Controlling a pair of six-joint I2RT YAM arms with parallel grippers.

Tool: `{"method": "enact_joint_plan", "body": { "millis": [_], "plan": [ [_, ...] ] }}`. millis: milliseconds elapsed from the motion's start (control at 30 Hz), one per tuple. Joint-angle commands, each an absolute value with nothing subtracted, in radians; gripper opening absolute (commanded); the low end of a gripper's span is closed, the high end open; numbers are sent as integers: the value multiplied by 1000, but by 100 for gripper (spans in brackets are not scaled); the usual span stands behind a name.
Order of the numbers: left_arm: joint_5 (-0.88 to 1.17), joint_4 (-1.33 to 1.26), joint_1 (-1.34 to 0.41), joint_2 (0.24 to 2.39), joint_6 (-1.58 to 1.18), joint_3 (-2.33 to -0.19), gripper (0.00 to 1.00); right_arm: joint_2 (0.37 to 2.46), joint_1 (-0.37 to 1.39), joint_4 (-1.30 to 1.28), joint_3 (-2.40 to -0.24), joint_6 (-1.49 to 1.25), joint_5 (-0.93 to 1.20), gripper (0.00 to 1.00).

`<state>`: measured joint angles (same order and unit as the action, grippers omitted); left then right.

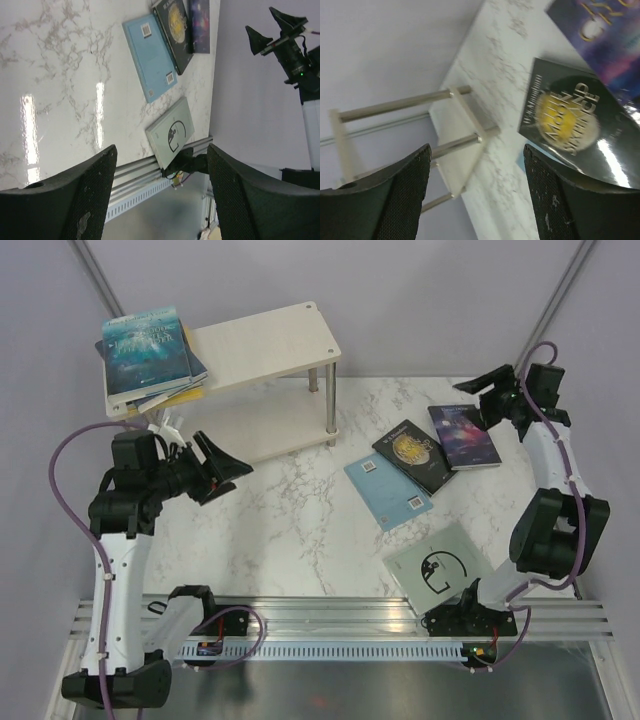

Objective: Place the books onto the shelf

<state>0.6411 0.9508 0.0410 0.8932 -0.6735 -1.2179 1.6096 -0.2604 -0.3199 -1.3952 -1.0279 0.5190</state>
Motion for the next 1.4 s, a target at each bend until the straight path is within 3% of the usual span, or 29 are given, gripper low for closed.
{"method": "enact_joint_plan", "body": {
  "millis": [0,267,533,1000,1367],
  "plan": [
    [675,832,8,856,-756,-1114,76,1657,-232,-520,-1362,-792,503,78],
    [583,738,-204,876,-804,-979,77,1885,-201,-537,-1477,-689,397,73],
    [558,703,-319,925,-807,-901,77,2131,-279,-488,-1683,-844,284,69],
    [557,721,-324,850,-824,-772,77,2452,-296,-756,-2238,-792,-90,66],
    [532,686,-324,940,-799,-766,77,2534,-221,-790,-2131,-686,-25,66]
  ]
}}
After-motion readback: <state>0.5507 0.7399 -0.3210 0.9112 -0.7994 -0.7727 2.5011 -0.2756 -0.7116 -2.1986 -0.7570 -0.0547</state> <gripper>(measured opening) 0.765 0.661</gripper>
